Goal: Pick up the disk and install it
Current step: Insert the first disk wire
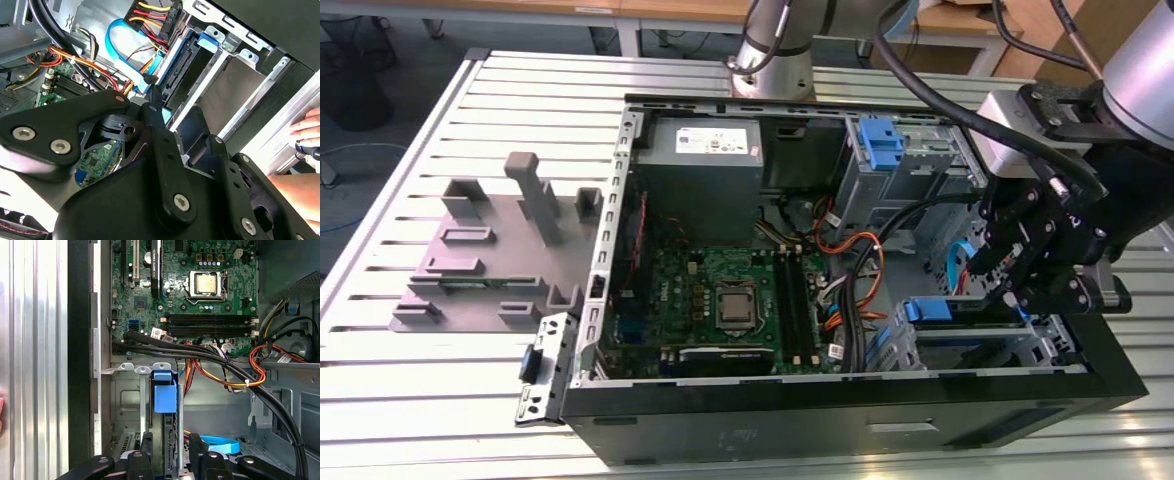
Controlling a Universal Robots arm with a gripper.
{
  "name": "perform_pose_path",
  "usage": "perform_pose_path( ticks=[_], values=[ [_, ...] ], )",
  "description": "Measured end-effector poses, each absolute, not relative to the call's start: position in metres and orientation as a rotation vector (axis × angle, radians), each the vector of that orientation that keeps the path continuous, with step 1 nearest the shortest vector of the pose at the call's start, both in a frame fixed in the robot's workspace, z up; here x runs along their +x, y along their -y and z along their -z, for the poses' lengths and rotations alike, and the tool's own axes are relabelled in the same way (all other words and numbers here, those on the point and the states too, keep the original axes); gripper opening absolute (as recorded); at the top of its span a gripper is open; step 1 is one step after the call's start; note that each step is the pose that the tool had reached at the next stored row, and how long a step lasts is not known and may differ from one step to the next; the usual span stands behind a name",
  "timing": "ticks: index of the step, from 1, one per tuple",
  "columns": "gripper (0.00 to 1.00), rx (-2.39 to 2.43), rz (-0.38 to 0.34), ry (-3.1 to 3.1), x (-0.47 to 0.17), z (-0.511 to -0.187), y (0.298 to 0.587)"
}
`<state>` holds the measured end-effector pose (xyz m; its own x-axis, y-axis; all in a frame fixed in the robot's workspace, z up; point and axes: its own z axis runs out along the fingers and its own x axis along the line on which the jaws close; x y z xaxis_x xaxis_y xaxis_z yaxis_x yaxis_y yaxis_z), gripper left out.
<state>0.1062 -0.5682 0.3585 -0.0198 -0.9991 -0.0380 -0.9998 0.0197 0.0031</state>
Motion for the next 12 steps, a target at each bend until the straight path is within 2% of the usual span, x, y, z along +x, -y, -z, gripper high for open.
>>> perform_pose_path(
  ticks=[12],
  values=[
    [0.42, -2.182, -0.045, -2.225, 0.1062, -0.3668, 0.5682]
  ],
)
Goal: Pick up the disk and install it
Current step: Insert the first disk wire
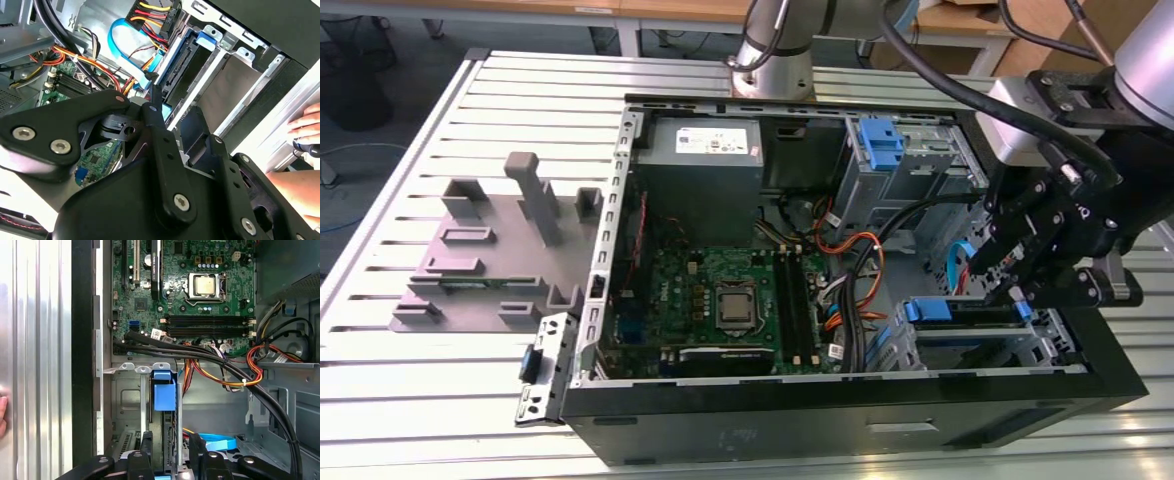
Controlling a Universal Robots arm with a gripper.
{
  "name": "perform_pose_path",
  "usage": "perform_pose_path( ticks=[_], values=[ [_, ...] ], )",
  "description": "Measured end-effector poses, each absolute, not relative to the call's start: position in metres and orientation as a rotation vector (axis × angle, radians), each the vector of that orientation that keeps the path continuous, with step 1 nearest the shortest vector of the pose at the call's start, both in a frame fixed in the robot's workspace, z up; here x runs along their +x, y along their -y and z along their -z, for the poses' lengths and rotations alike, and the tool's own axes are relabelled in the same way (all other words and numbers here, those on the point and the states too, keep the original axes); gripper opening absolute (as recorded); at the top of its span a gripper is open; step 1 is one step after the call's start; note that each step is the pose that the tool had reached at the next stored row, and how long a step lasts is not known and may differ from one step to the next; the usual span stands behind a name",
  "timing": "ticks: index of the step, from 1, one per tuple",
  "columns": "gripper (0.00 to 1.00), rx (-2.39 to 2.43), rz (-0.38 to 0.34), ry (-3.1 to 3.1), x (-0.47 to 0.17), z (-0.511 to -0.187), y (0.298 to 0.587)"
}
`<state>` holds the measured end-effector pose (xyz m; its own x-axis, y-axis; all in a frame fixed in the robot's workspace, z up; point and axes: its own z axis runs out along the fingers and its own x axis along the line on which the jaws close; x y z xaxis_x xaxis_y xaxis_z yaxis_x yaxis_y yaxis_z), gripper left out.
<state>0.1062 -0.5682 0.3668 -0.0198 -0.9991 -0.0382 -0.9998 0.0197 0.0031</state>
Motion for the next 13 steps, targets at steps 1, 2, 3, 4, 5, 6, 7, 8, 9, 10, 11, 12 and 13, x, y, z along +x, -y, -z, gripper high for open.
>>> perform_pose_path(
  ticks=[1, 2, 3, 4, 5, 6, 7, 8, 9, 10, 11, 12, 13],
  values=[
    [0.42, -2.182, -0.045, -2.225, 0.1062, -0.367, 0.5678],
    [0.42, -2.182, -0.045, -2.225, 0.1062, -0.367, 0.5672],
    [0.42, -2.182, -0.045, -2.225, 0.1062, -0.3669, 0.5662],
    [0.42, -2.182, -0.045, -2.225, 0.1062, -0.3668, 0.5652],
    [0.42, -2.182, -0.045, -2.225, 0.1062, -0.3669, 0.5643],
    [0.42, -2.182, -0.045, -2.225, 0.1062, -0.3669, 0.564],
    [0.42, -2.182, -0.045, -2.225, 0.1062, -0.3669, 0.5639],
    [0.42, -2.182, -0.045, -2.225, 0.1062, -0.3674, 0.5639],
    [0.42, -2.182, -0.045, -2.225, 0.1062, -0.3683, 0.5638],
    [0.42, -2.182, -0.045, -2.225, 0.1062, -0.369, 0.5637],
    [0.42, -2.182, -0.045, -2.225, 0.1062, -0.3693, 0.5635],
    [0.42, -2.182, -0.045, -2.225, 0.1062, -0.3693, 0.5632],
    [0.42, -2.182, -0.045, -2.225, 0.1062, -0.3694, 0.5626]
  ],
)
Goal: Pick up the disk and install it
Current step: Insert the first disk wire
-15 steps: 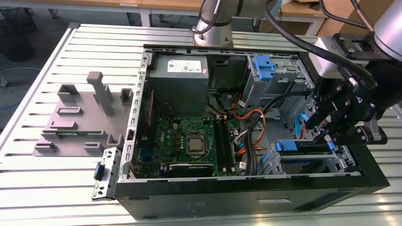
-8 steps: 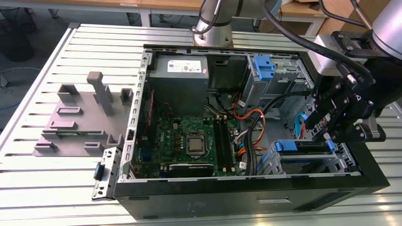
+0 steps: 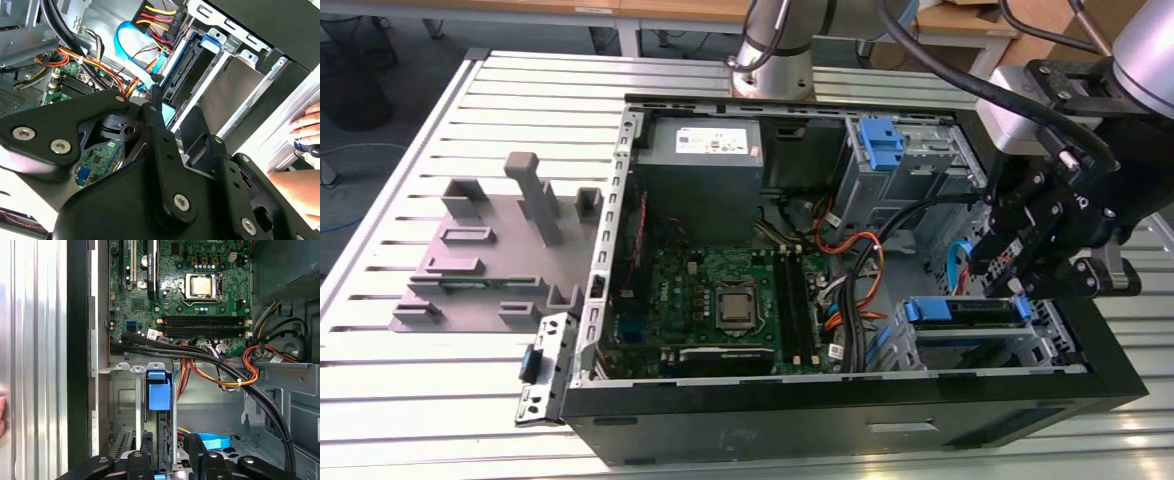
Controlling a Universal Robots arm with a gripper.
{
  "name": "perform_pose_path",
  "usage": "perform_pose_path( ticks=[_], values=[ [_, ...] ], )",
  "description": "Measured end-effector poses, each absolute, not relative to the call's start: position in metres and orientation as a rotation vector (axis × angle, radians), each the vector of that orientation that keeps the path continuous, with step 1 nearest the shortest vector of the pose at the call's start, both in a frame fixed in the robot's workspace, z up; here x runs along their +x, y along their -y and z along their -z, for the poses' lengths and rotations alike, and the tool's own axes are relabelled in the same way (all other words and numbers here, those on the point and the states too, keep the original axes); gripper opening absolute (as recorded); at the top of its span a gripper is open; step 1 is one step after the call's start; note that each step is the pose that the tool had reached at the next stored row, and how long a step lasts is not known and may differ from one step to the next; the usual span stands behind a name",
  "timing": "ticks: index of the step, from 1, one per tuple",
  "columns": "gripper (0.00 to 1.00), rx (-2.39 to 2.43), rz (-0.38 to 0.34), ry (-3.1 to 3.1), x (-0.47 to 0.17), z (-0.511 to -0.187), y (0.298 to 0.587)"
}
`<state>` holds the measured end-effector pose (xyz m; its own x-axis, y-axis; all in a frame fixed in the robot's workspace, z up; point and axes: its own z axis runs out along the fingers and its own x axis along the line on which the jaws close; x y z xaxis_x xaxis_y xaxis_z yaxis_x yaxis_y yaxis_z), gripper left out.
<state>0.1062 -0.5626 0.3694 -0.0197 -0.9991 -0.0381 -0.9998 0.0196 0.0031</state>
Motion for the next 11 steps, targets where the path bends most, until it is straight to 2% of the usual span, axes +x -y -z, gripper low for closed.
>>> perform_pose_path(
  ticks=[11],
  values=[
    [0.42, -2.182, -0.045, -2.225, 0.106, -0.369, 0.549]
  ],
)
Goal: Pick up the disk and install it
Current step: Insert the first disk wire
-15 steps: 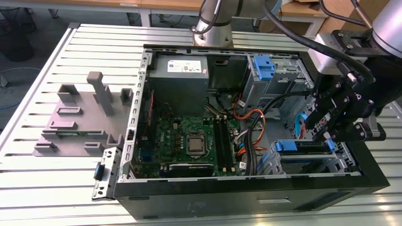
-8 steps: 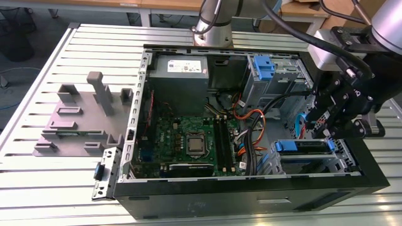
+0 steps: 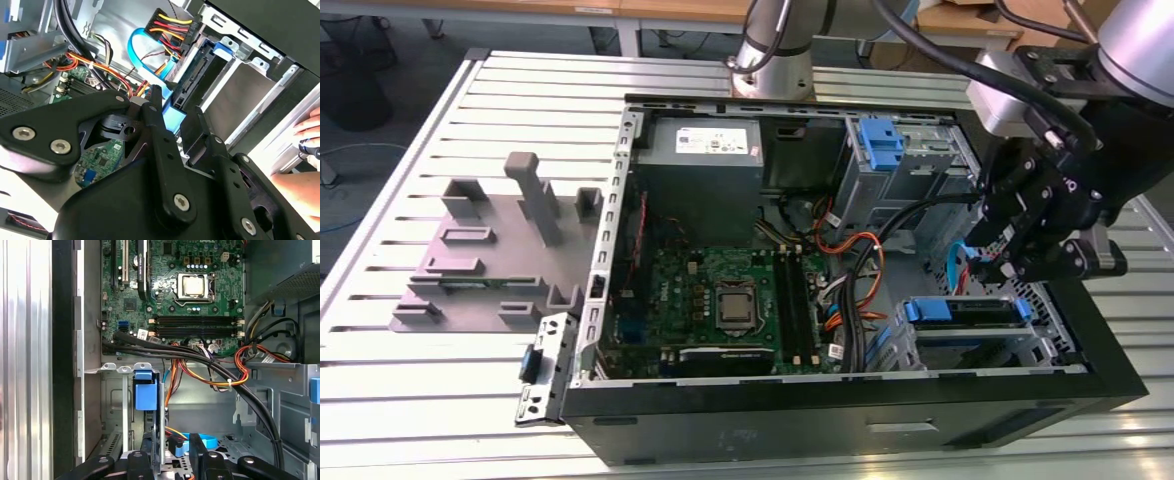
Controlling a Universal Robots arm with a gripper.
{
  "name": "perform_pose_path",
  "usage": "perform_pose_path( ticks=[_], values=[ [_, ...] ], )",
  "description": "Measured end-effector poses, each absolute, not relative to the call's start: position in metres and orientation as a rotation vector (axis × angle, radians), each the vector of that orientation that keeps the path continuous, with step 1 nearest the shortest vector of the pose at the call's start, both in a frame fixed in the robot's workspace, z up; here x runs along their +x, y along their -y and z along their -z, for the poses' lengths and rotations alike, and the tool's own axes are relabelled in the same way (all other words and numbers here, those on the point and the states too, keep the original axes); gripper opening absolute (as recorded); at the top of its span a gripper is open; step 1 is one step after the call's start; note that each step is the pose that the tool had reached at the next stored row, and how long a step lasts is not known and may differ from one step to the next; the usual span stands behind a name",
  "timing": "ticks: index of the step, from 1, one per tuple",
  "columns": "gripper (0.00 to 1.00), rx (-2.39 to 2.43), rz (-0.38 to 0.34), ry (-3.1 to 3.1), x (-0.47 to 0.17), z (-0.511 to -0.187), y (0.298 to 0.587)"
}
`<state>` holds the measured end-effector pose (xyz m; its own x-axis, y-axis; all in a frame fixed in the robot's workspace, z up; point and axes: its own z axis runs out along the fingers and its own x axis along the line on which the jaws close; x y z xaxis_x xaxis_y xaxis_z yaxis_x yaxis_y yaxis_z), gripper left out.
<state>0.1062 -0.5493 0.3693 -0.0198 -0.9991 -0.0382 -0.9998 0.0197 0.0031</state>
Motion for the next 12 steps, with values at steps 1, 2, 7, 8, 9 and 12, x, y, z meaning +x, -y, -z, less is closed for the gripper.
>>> perform_pose_path(
  ticks=[1, 2, 7, 8, 9, 12],
  values=[
    [0.42, -2.182, -0.045, -2.225, 0.1062, -0.3692, 0.5492],
    [0.42, -2.182, -0.045, -2.225, 0.1062, -0.3693, 0.5493],
    [0.42, -2.182, -0.045, -2.225, 0.1062, -0.3688, 0.5488],
    [0.42, -2.182, -0.045, -2.225, 0.1062, -0.3686, 0.5488],
    [0.42, -2.182, -0.045, -2.225, 0.1062, -0.3683, 0.5487],
    [0.42, -2.182, -0.045, -2.225, 0.1062, -0.3662, 0.5485]
  ],
)
